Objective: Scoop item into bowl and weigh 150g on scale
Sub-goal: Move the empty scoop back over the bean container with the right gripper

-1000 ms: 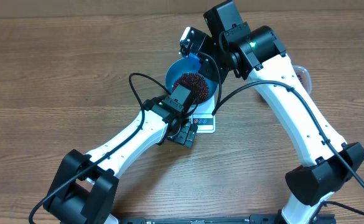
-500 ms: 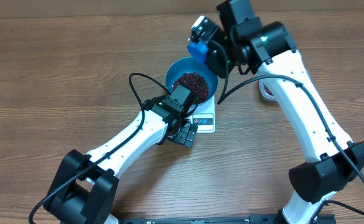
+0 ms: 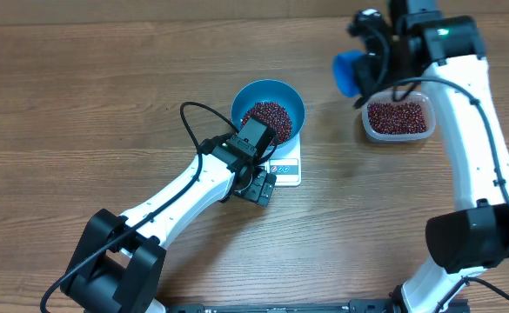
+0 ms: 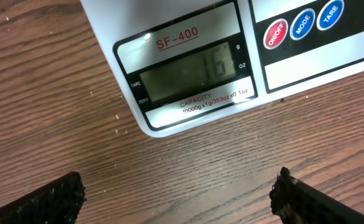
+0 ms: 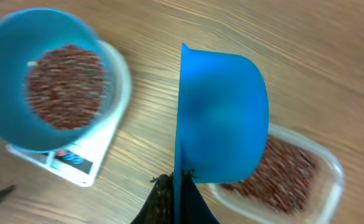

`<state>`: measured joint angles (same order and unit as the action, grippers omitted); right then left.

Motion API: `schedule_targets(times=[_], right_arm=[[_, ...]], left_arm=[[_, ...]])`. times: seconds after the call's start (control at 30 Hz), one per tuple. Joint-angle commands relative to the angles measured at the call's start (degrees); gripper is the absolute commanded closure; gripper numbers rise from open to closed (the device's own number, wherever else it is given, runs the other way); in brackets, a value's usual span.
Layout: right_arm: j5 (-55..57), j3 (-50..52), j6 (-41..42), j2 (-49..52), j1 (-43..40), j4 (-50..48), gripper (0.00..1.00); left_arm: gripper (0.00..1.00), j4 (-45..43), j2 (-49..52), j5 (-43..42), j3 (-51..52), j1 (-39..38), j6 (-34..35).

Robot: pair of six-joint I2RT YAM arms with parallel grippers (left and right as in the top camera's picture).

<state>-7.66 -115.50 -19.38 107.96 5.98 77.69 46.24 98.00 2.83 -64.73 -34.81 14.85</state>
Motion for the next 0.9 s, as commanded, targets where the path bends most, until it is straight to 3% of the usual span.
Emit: schedule_targets(times=[0.0, 0.33, 0.7, 0.87], right_arm=[[1.8, -0.4, 0.5, -0.2, -4.3, 0.2, 0.96], [3.6, 5.7, -2.1, -0.1, -13.8, 2.4, 0.96], [14.8, 19.8, -2.3, -0.1, -12.9, -7.6, 0.96], [11.6, 23.2, -3.2, 0.3, -11.9, -12.2, 0.96]], left_arm=[[0.00, 0.0, -1.0, 0.6, 0.5, -0.1, 0.3], [0.00, 0.0, -1.0, 0.6, 0.5, -0.1, 0.3], [0.00, 0.0, -1.0, 0.6, 0.5, -0.1, 0.3], [0.00, 0.0, -1.0, 0.6, 0.5, -0.1, 0.3]])
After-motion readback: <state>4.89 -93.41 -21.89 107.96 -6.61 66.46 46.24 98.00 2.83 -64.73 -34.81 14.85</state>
